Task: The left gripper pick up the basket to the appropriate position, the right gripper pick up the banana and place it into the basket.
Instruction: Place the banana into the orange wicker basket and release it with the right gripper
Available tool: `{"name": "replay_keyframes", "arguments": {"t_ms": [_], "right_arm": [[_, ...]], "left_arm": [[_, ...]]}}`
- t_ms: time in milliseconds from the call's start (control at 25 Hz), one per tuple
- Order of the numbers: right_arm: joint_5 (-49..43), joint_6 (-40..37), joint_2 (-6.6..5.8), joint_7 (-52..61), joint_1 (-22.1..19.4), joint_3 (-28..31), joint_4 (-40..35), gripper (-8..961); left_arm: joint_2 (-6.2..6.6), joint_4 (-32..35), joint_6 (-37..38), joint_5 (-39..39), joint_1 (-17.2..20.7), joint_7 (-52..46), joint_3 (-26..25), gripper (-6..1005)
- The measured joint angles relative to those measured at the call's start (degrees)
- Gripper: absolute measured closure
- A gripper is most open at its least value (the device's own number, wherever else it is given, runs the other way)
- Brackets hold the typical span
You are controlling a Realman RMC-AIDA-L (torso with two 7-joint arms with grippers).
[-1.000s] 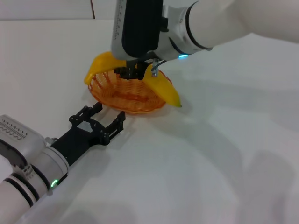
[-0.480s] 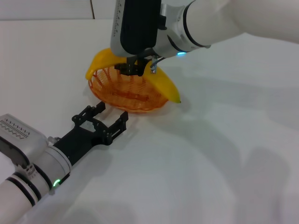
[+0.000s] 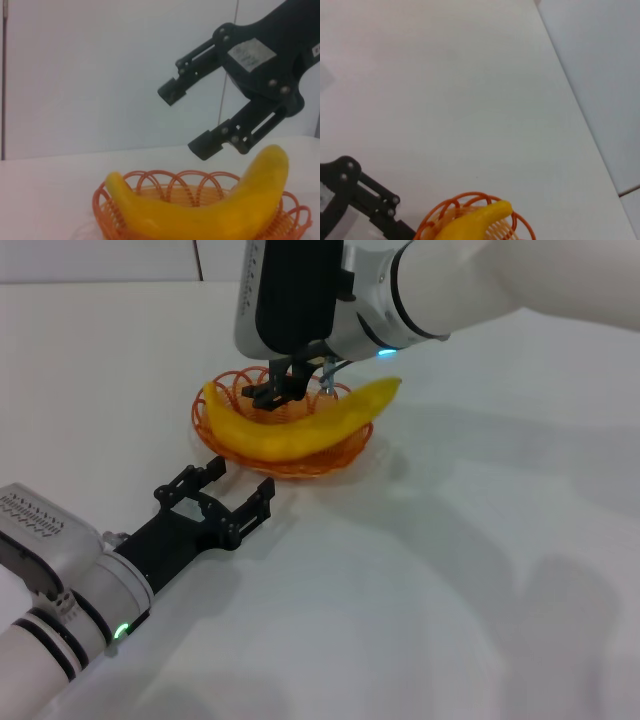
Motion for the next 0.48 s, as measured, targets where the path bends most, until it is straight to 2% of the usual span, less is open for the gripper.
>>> {"name": "replay_keyframes", "arguments": {"t_ms": [160, 320, 360, 480], "right_arm": [[0.0, -0.1, -0.04, 0.8, -0.3, 0.2, -1.5, 193], [0.0, -3.8, -0.44, 0.8, -5.9, 2.3, -11.7, 112], [0.0, -3.8, -0.44, 0.8, -5.9, 2.3, -11.7, 91], [0.1, -8.3, -0.5, -1.6, -11.4, 6.3, -19.4, 70]], "left_arm": [[0.0, 0.0, 0.0, 0.0, 0.1, 0.0, 0.0, 246], [0.04, 0.0, 0.0, 0.0, 0.4, 0.0, 0.0, 246], [0.06, 0.0, 0.0, 0.0, 0.4, 0.0, 0.0, 246], [0.08, 0.0, 0.0, 0.0, 0.5, 0.0, 0.0, 246]]}}
